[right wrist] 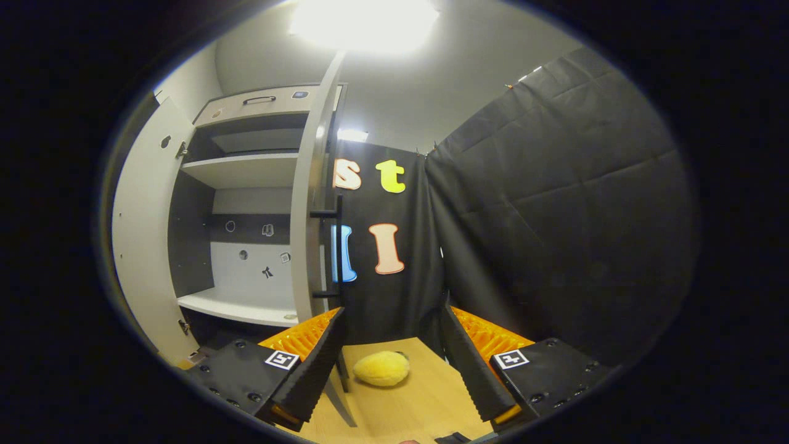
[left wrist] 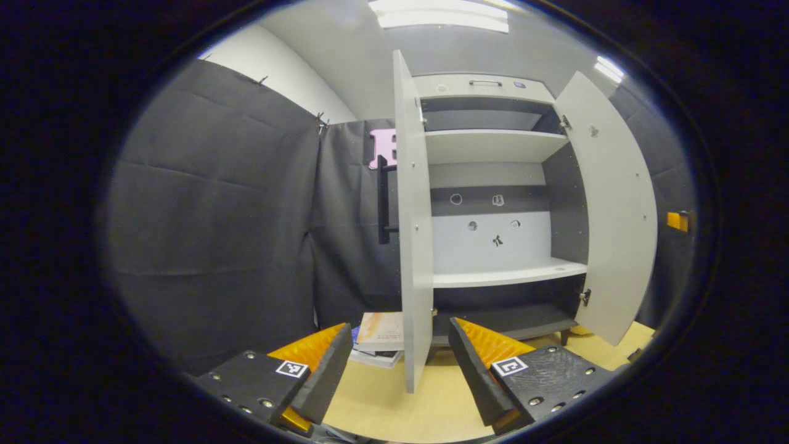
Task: Grasp the bottle in the cabinet with the left hand and place it on the coaster, then close the right door with the right hand and the left door with the left hand.
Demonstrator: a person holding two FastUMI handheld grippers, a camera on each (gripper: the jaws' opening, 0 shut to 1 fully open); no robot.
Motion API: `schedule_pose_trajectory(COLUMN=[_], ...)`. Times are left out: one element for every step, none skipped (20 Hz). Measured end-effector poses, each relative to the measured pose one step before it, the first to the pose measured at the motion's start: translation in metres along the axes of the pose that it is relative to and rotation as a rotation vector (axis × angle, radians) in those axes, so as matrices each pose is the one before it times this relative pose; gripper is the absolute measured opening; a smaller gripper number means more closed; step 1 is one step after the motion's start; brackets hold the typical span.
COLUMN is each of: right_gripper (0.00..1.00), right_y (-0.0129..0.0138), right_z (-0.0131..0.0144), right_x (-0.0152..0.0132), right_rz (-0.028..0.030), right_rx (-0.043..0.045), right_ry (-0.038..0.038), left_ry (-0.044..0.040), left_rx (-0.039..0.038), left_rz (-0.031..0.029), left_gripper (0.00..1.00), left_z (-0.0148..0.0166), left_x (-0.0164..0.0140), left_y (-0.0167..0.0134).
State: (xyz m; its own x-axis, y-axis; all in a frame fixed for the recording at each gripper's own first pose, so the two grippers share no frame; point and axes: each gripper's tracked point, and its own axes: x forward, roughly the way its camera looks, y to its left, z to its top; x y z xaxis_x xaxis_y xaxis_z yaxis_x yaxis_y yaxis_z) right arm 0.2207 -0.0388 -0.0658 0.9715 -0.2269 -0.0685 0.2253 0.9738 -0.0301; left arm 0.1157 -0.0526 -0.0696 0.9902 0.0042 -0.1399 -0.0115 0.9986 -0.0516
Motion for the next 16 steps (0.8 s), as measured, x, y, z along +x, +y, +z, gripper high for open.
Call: schedule_pose_trajectory(right_gripper=[0.98, 0.96, 0.96, 0.99, 0.99, 0.98, 0.98, 0.98, 0.98, 0.96, 0.94, 0.96, 0.96, 0.96, 0.96, 0.92], right_y=[-0.00096, -0.0008, 0.00045, -0.00017, 0.00033, 0.00053, 0.0012, 0.00117, 0.00327, 0.00308, -0.00201, 0.00021, 0.00167, 0.00112, 0.00103, 0.00128], right_z=[0.00515, 0.00442, 0.00327, 0.0035, 0.00295, 0.00224, 0.00171, -0.00026, -0.00143, -0.0018, -0.00113, 0.00092, -0.00148, -0.00004, -0.00176, 0.0004], right_x=[0.00694, 0.00601, 0.00571, 0.00458, 0.00491, 0.00458, 0.0042, 0.00332, 0.00329, 0.00182, 0.00132, 0.00128, -0.00065, 0.00029, -0.00079, -0.00094], right_rz=[-0.01713, -0.01862, -0.01633, -0.01845, -0.01848, -0.01573, -0.01502, -0.00985, -0.00277, 0.00027, -0.01337, -0.00243, 0.00366, 0.00582, 0.00839, 0.00442], right_rx=[-0.00349, -0.00217, 0.00057, 0.00189, 0.0013, 0.00129, 0.00213, 0.00275, 0.00609, 0.00756, 0.00708, 0.01342, 0.01506, 0.01347, 0.00849, -0.00017], right_ry=[-0.00879, -0.00421, -0.0038, -0.00515, -0.00367, -0.00182, 0.00058, 0.00668, 0.00927, 0.01027, 0.00426, -0.00049, 0.00394, 0.00335, 0.00482, -0.00043], left_ry=[-0.00091, -0.00343, -0.00533, -0.00506, -0.00358, -0.00115, -0.00017, -0.00108, 0.00101, 0.0007, -0.00027, -0.00121, -0.00076, -0.00054, -0.00097, -0.00068], left_rx=[-0.00133, 0.00027, 0.00095, 0.0016, 0.0021, 0.00296, 0.00099, -0.00184, -0.00214, -0.00171, -0.00135, -0.00001, 0.00135, 0.00256, 0.00142, 0.00025], left_rz=[0.00671, 0.00821, 0.00548, 0.00731, 0.00495, 0.00445, 0.00444, 0.00083, 0.00232, -0.0003, -0.00008, -0.00217, -0.00301, -0.00296, -0.0031, -0.0034], left_gripper=[0.99, 0.99, 0.92, 0.92, 0.92, 0.92, 0.92, 0.92, 0.92, 0.92, 0.92, 0.92, 0.92, 0.92, 0.92, 0.92], left_z=[0.00203, 0.00145, 0.00316, 0.00166, 0.002, -0.004, -0.00255, -0.00323, -0.00167, -0.00238, -0.00014, -0.00105, 0.00039, -0.00072, 0.00036, -0.00067], left_x=[0.00223, 0.00191, 0.0019, 0.00213, 0.00363, 0.00194, 0.00362, 0.002, 0.00344, 0.00292, 0.00326, 0.00269, 0.00323, 0.00336, 0.00421, 0.00419], left_y=[0.00687, 0.00714, 0.00685, 0.00596, 0.00581, 0.00647, 0.00556, 0.00451, 0.00441, 0.00335, 0.00239, 0.00377, 0.00249, 0.00172, 0.00123, 0.00159])
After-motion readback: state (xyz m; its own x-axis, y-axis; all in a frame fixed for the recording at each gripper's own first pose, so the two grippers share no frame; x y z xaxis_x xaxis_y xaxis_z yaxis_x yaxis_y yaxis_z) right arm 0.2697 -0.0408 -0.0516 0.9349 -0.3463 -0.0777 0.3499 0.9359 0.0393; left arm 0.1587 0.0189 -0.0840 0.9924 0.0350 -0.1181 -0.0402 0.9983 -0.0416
